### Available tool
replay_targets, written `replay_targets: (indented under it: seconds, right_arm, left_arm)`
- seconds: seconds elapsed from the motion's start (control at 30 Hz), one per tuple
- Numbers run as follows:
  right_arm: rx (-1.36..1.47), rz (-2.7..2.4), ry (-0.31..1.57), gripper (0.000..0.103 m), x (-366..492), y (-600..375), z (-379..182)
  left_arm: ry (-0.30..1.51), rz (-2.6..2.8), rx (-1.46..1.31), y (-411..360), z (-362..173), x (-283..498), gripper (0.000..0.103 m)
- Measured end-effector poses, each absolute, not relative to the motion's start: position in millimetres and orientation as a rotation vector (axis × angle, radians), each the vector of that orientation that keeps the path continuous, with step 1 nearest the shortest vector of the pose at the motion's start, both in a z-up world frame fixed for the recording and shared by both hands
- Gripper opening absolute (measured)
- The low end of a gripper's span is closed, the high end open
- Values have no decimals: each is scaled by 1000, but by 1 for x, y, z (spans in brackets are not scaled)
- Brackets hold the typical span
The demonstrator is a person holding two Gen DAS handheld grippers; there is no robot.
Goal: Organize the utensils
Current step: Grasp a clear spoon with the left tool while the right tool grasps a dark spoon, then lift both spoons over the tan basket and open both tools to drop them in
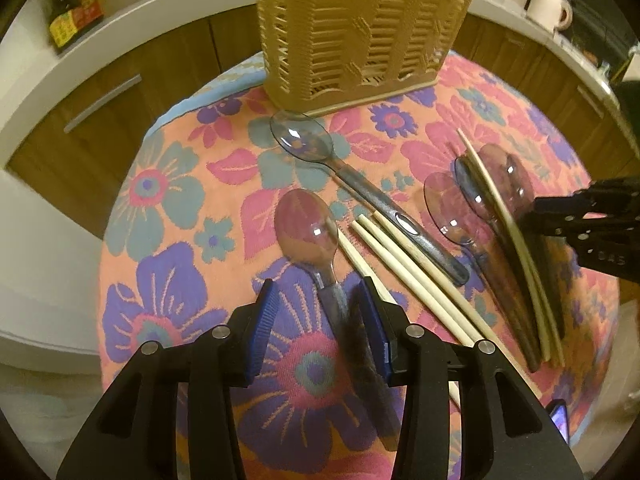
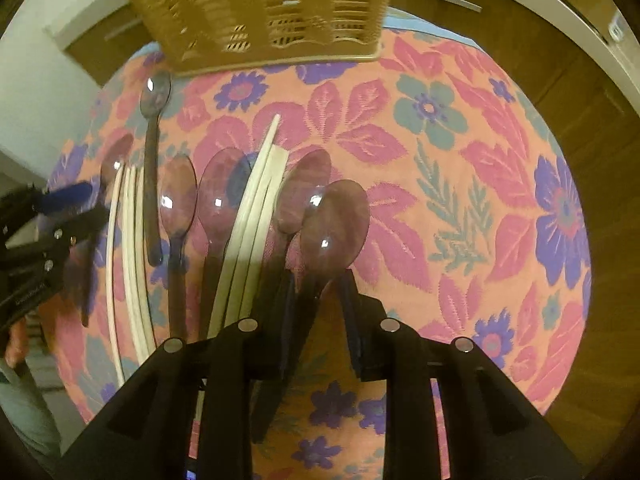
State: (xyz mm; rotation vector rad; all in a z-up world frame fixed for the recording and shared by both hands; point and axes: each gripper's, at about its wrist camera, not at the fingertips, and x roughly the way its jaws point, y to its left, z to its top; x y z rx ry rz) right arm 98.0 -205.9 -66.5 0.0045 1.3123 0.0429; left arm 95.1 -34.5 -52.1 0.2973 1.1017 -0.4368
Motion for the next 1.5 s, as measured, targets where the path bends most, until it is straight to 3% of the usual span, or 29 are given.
replay_targets:
  seconds: [0.07, 0.13, 0.17, 0.33, 0.5, 0.77, 1.0, 1.43, 1.5]
  right_arm:
    - [2, 63, 1320, 10, 99, -208, -68]
    - [12, 65, 1308, 9, 85, -217, -64]
    - [18, 59, 1290, 9, 82, -222, -63]
    - [50, 66, 1154, 9, 62, -254, -34]
    - [56, 140, 896, 9, 63, -246, 32]
    - [49, 118, 538, 9, 123, -252, 107]
    - [86, 37, 363, 9, 182, -262, 125]
    - [127, -38, 313, 11, 213, -265, 92]
    - [142, -17, 337, 14, 209, -268, 89]
  left_arm:
    - [1086, -430, 332, -37, -53, 93, 28]
    - [1071, -432, 328, -38, -51, 91, 10]
    - [1065, -435, 324, -37, -50, 90, 10]
    - [951, -466, 213, -22, -20, 83, 10]
    - [718, -549, 59, -15, 53, 85, 10]
    - [444, -544, -89, -49, 123, 144, 10]
    - [355, -503, -170, -59, 119, 192, 10]
    - [255, -459, -106, -70, 82, 199, 11]
    - [269, -471, -111, -67, 78, 197, 20]
